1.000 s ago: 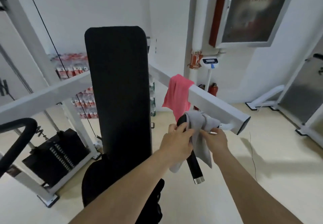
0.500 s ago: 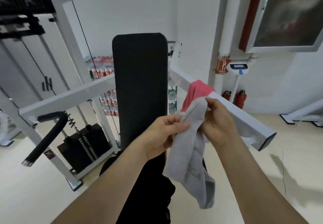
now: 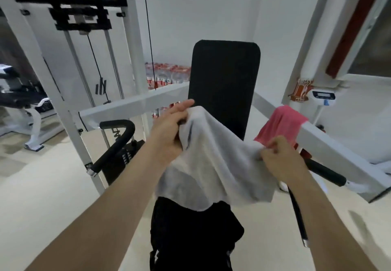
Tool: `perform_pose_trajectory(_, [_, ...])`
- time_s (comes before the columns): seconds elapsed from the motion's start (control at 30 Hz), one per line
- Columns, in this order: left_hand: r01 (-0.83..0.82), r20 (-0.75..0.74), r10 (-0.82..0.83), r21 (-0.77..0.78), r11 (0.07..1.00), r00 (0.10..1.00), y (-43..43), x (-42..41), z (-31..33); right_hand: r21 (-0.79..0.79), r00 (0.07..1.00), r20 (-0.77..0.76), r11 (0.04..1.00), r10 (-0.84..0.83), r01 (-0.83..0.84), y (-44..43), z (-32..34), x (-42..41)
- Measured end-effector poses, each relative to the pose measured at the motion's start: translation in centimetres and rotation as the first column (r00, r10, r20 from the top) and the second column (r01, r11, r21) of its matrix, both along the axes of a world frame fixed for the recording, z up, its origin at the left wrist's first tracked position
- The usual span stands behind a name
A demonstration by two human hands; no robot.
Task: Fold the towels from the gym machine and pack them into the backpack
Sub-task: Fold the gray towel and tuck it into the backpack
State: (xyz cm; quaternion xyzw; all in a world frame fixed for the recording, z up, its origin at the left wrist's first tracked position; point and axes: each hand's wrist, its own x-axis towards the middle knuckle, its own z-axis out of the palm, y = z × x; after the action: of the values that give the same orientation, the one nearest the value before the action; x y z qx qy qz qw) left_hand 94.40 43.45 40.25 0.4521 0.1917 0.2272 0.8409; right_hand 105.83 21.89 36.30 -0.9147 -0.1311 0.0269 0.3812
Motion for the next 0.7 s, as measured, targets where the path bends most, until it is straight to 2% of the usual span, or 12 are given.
perform_pose_trajectory(0.03, [0.079, 0.013, -0.079, 0.016, 0.997, 0.997, 0.5, -0.7, 0.3, -0.108, 0.994, 0.096, 0.993, 0.059, -0.048, 1.2, -0.1, -1.5])
perform_pose_trajectory(0.07, [0.160, 0.024, -0.161, 0.030, 0.987, 0.987, 0.9, -1.5, 0.6, -0.060, 0.986, 0.116, 0.992, 0.117, -0.111, 2.6, 0.4, -3.5])
perform_pose_trajectory(0.1, [0.244, 0.029, -0.246, 0.055, 0.968, 0.969, 1.3, -2.3, 0.9, 0.108, 0.978, 0.080, 0.973, 0.194, -0.202, 4.3, 1.2, -5.6])
perform_pose_trajectory(0.13, [0.324, 0.024, -0.328, 0.103, 0.941, 0.944, 1.8, -3.0, 0.9, 0.295, 0.955, 0.019, 0.911, 0.296, -0.288, 6.2, 2.3, -7.9])
perform_pose_trajectory(0.17, [0.384, -0.002, -0.390, 0.180, 0.906, 0.921, 2.3, -3.6, 0.8, 0.406, 0.924, -0.052, 0.853, 0.379, -0.327, 8.3, 3.1, -9.7])
perform_pose_trajectory(0.23, [0.380, -0.080, -0.381, 0.395, 0.836, 0.921, 3.7, -4.9, 0.5, 0.421, 0.920, 0.009, 0.833, 0.391, -0.358, 11.6, 2.9, -12.0])
perform_pose_trajectory(0.33, [0.244, -0.138, -0.206, 0.686, 0.686, 0.969, 6.4, -6.9, 0.7, 0.394, 0.951, 0.210, 0.871, 0.227, -0.295, 14.8, 2.2, -13.5])
perform_pose_trajectory(0.43, [0.177, -0.160, -0.077, 0.860, 0.478, 0.984, 9.1, -8.3, 0.1, 0.301, 0.925, 0.340, 0.912, 0.170, -0.278, 16.3, 2.2, -14.2])
perform_pose_trajectory(0.53, [0.161, -0.186, 0.141, 0.973, 0.167, 0.972, 11.9, -8.8, -1.7, -0.017, 0.790, 0.588, 0.980, 0.172, -0.200, 17.0, 2.9, -14.0])
perform_pose_trajectory(0.6, [0.206, -0.227, 0.179, 0.970, 0.130, 0.957, 13.2, -8.8, -3.0, -0.233, 0.697, 0.663, 0.960, 0.273, -0.154, 16.9, 3.1, -13.5])
perform_pose_trajectory(0.67, [0.275, -0.291, 0.120, 0.952, 0.133, 0.949, 14.0, -9.1, -4.3, -0.262, 0.680, 0.680, 0.957, 0.274, -0.124, 16.3, 3.5, -12.8])
perform_pose_trajectory(0.7, [0.328, -0.344, 0.072, 0.928, 0.175, 0.936, 14.2, -9.3, -4.9, -0.234, 0.696, 0.673, 0.965, 0.248, -0.118, 15.8, 3.7, -12.4])
